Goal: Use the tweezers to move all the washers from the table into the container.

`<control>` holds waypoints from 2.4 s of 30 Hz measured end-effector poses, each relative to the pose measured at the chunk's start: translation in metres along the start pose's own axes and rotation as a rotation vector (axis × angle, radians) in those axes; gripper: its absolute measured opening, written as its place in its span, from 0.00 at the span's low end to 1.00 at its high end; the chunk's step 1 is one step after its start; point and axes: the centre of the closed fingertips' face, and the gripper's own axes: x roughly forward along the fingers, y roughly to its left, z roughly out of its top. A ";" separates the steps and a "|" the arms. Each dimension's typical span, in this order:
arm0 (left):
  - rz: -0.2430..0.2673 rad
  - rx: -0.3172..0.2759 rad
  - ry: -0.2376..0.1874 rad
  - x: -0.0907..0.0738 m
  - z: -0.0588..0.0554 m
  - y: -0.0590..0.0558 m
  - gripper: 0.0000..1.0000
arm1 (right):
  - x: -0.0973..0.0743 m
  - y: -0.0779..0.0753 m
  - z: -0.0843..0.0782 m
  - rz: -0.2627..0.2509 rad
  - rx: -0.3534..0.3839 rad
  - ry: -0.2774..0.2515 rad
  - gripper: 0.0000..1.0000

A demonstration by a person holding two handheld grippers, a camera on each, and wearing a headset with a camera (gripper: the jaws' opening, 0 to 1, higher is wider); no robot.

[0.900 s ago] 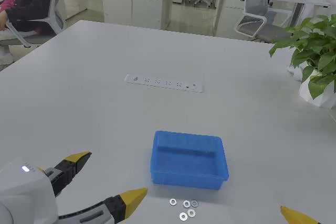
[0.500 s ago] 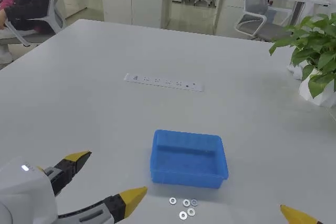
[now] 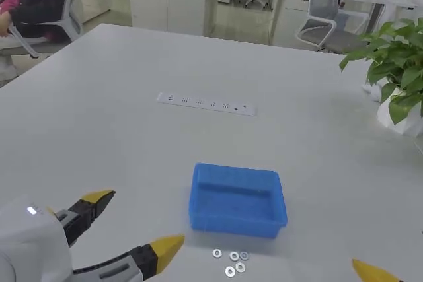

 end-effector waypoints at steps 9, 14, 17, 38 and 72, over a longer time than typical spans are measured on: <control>0.003 -0.002 0.016 0.001 -0.004 0.002 0.76 | 0.000 0.003 0.002 0.012 -0.011 -0.006 0.71; -0.006 0.003 0.029 0.002 -0.006 0.001 0.76 | -0.004 -0.004 0.006 -0.020 0.000 -0.034 0.71; -0.011 0.008 0.030 0.002 -0.006 -0.001 0.76 | -0.007 -0.010 0.007 -0.034 0.012 -0.046 0.71; -0.051 0.055 0.058 0.002 -0.008 -0.012 0.72 | -0.004 -0.005 0.002 -0.002 -0.011 -0.019 0.65; -0.262 0.149 0.281 0.005 -0.039 -0.044 0.66 | 0.008 0.022 0.008 0.099 -0.066 0.088 0.61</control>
